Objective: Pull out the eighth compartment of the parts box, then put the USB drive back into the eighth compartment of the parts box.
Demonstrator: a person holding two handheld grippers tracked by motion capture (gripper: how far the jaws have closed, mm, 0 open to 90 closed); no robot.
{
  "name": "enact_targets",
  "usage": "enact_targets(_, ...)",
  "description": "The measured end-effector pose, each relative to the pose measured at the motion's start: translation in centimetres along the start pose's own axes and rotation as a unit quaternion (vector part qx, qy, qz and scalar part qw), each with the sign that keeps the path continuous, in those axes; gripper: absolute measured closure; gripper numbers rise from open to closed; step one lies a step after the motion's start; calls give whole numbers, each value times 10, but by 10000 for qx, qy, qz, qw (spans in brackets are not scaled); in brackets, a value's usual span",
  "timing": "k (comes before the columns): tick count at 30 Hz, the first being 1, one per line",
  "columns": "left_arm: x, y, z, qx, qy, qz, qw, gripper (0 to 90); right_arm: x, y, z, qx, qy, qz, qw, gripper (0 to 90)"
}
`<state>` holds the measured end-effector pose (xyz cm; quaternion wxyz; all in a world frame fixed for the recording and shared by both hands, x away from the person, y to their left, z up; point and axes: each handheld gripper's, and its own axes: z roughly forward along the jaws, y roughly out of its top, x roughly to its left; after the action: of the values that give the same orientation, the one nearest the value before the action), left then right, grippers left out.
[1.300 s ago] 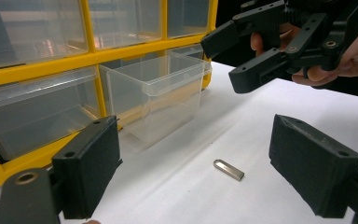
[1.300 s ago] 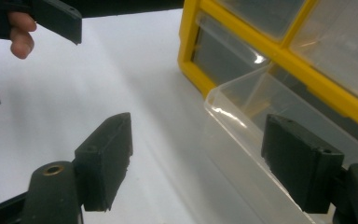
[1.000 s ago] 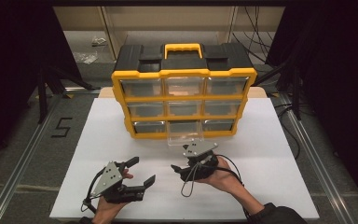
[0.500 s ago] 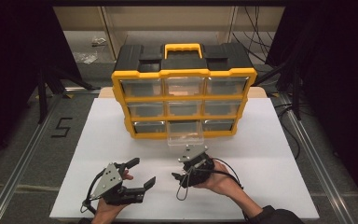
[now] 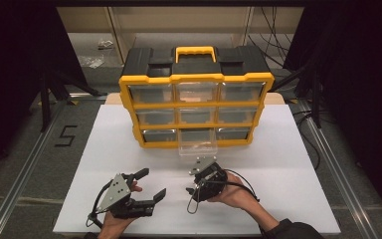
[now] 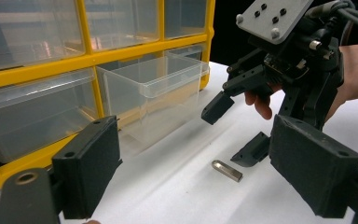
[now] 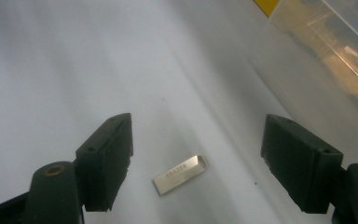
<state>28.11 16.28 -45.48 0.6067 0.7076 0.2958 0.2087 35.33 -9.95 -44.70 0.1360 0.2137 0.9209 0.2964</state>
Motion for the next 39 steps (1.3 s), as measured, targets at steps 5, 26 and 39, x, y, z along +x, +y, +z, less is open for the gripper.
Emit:
enact_targets(5, 0, 0, -1, -6, 0, 5, 10000, 159, 0, -1, 4, 120, 33, -51, 9999, 264)
enact_targets(26, 0, 0, -1, 1, 16, -3, 10000, 159, 0, -7, 17, 481, 138, -78, 9987, 286)
enact_targets(39, 0, 0, -1, 8, -2, 13, 10000, 159, -3, -11, 23, 597, 61, 21, 9982, 320)
